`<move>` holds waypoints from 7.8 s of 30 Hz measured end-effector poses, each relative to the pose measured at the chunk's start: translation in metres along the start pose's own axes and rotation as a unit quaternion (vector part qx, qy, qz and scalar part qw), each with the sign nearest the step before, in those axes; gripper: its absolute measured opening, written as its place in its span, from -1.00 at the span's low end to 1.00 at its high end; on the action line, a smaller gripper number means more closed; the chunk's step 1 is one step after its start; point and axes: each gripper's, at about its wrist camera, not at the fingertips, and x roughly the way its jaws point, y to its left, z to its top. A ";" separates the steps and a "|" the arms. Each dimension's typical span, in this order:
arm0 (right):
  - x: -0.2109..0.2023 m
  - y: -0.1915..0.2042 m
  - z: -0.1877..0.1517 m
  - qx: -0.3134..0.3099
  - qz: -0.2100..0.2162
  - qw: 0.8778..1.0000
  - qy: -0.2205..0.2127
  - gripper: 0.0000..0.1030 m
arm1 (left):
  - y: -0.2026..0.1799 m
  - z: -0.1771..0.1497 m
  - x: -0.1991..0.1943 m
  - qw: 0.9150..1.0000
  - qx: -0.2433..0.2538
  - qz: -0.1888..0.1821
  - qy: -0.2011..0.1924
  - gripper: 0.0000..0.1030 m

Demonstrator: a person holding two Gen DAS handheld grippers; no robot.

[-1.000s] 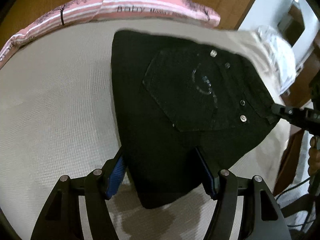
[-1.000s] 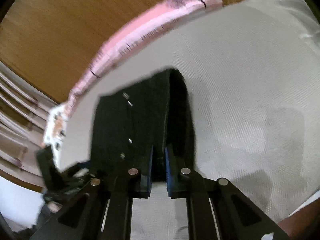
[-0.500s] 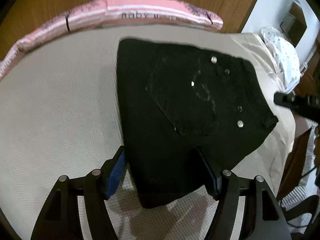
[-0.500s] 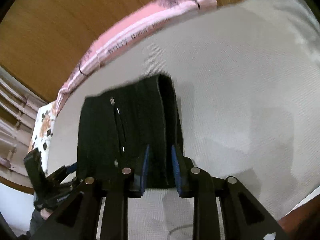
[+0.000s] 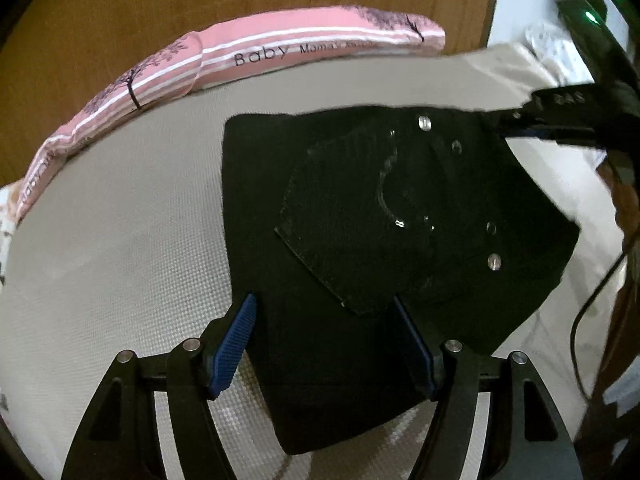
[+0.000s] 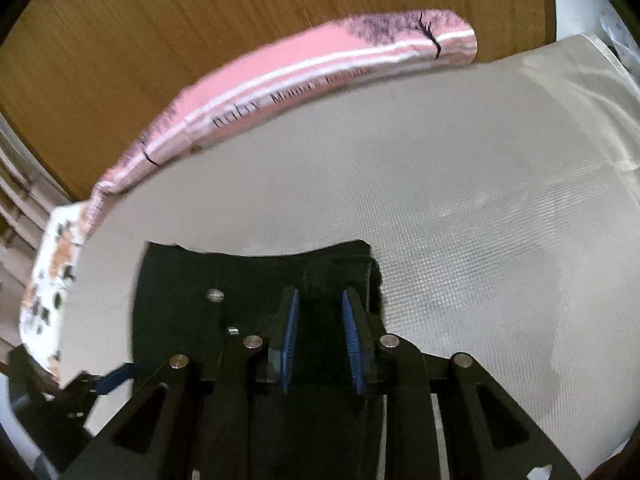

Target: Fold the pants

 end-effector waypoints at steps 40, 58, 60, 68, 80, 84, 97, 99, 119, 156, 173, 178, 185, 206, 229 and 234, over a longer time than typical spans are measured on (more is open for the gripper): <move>-0.039 -0.013 -0.102 -0.023 -0.008 0.999 0.034 0.03 | 0.000 -0.019 -0.016 0.999 -0.045 0.017 0.007 0.37; -0.028 -0.040 -0.110 0.051 0.050 0.996 0.059 0.09 | 0.031 -0.029 -0.010 0.989 -0.128 -0.068 0.026 0.40; -0.031 -0.042 -0.108 0.055 0.067 0.995 0.055 0.09 | 0.036 -0.029 -0.012 0.986 -0.142 -0.079 0.028 0.40; -0.036 -0.052 -0.092 0.069 0.077 0.994 0.041 0.10 | 0.057 -0.032 -0.014 0.982 -0.165 -0.084 0.029 0.40; -0.012 -0.059 -0.070 0.063 0.099 0.991 0.067 0.13 | 0.068 -0.022 -0.002 0.978 -0.179 -0.090 0.048 0.40; -0.003 -0.062 -0.064 0.064 0.105 0.990 0.074 0.13 | 0.070 -0.018 0.004 0.978 -0.179 -0.094 0.054 0.40; 0.016 -0.069 -0.054 0.058 0.150 0.983 0.086 0.13 | 0.072 -0.011 0.014 0.976 -0.180 -0.105 0.057 0.44; 0.016 -0.069 -0.054 0.052 0.158 0.982 0.086 0.13 | 0.072 -0.011 0.014 0.976 -0.181 -0.110 0.055 0.45; 0.010 -0.081 -0.059 0.011 0.196 0.972 0.128 0.04 | 0.066 0.006 0.024 0.970 -0.158 -0.178 0.054 0.45; 0.051 -0.070 -0.040 0.082 0.289 0.945 0.127 -0.28 | 0.077 0.023 0.041 0.958 -0.190 -0.215 0.014 0.25; 0.013 -0.006 -0.033 0.088 0.209 0.971 0.081 -0.53 | 0.058 0.035 0.016 0.981 -0.152 -0.119 0.029 -0.47; 0.011 0.017 -0.029 0.079 0.205 0.972 0.087 -0.55 | 0.071 0.025 0.002 0.982 -0.156 -0.106 0.027 -0.49; 0.022 0.051 -0.033 0.064 0.217 0.969 0.103 -0.56 | 0.099 0.007 -0.016 0.983 -0.166 -0.079 0.026 -0.49; 0.075 0.147 0.016 0.033 0.268 0.956 0.113 -0.58 | 0.200 0.025 -0.035 0.981 -0.195 -0.007 -0.010 -0.51; 0.136 0.159 0.087 0.043 0.238 0.966 0.095 -0.59 | 0.260 0.098 0.044 0.981 -0.192 -0.002 -0.006 -0.48; 0.154 0.157 0.083 0.014 0.186 0.979 0.088 -0.53 | 0.271 0.080 0.064 0.977 -0.213 -0.005 -0.011 -0.19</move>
